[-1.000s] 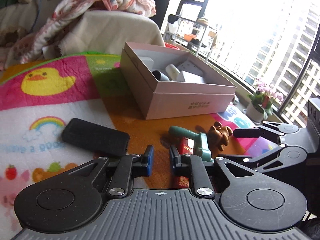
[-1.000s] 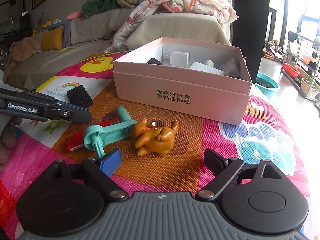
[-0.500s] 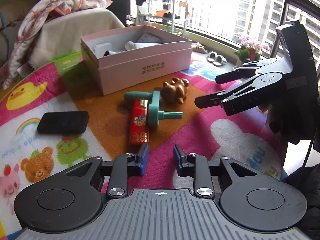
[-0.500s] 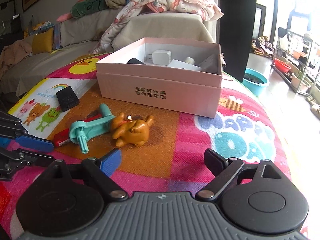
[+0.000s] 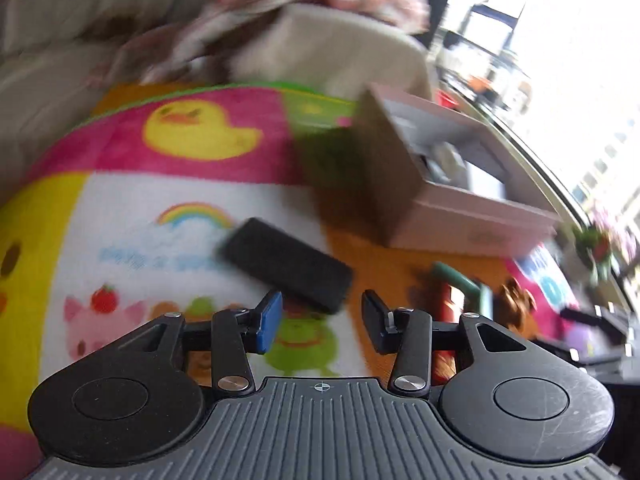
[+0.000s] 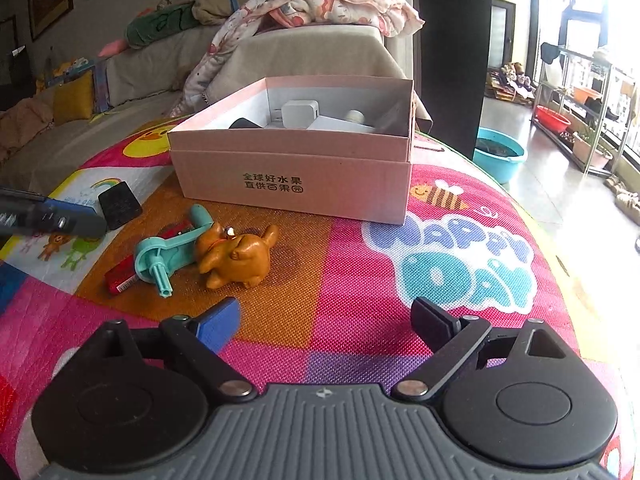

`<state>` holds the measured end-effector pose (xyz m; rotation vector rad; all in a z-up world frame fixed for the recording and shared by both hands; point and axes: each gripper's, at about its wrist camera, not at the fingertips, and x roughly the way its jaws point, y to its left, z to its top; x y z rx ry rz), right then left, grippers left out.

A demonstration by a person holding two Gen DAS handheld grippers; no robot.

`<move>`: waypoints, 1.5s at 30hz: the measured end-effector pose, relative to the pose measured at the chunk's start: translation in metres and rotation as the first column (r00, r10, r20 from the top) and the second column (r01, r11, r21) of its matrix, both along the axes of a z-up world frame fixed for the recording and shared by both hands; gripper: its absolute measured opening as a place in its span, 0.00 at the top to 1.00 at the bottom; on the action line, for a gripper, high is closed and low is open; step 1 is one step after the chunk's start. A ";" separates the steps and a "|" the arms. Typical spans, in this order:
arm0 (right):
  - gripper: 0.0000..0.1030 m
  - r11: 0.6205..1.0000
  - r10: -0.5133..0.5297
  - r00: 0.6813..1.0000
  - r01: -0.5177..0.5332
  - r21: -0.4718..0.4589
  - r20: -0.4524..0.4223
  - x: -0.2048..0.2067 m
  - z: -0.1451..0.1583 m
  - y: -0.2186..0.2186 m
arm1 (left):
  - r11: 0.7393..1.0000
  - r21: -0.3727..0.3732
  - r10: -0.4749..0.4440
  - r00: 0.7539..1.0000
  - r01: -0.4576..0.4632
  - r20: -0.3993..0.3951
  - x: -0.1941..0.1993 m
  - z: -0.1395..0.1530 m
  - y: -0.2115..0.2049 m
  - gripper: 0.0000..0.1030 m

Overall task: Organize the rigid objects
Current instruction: 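Grasp the black rectangular device on the mat with the left gripper, then grasp the teal crank toy with the right gripper while the left gripper holds the black device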

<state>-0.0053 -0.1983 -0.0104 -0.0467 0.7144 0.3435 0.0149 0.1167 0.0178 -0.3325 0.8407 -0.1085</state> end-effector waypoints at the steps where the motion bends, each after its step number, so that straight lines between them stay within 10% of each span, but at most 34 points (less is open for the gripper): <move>1: 0.10 1.000 -0.001 1.000 0.001 -0.001 0.001 0.000 0.000 0.000 | 0.996 -0.082 0.044 0.999 -0.044 -0.009 0.004 -0.004 0.013 0.57; 7: 0.10 1.000 -0.001 1.000 0.001 -0.009 0.000 0.001 0.000 0.000 | 0.984 -0.149 0.102 0.995 -0.101 -0.002 0.034 -0.005 0.017 0.57; 15: 0.06 1.000 0.008 1.000 -0.008 -0.027 -0.005 0.002 0.000 0.003 | 0.995 0.100 -0.004 0.998 -0.002 0.059 0.065 -0.003 -0.028 0.50; 22: 0.03 0.999 0.022 1.000 -0.023 -0.028 -0.015 0.004 0.000 0.004 | 0.940 0.327 -0.148 0.981 0.100 0.125 0.050 -0.012 -0.056 0.53; 38: 0.00 0.996 0.060 0.997 -0.062 -0.059 -0.046 0.007 0.001 0.012 | 0.915 0.306 -0.315 0.940 0.264 0.132 -0.058 -0.013 -0.079 0.58; 45: 0.06 0.993 0.046 0.999 -0.043 0.108 -0.028 0.016 0.018 0.021 | 0.938 0.254 -0.274 0.952 0.234 0.134 -0.062 -0.013 -0.075 0.58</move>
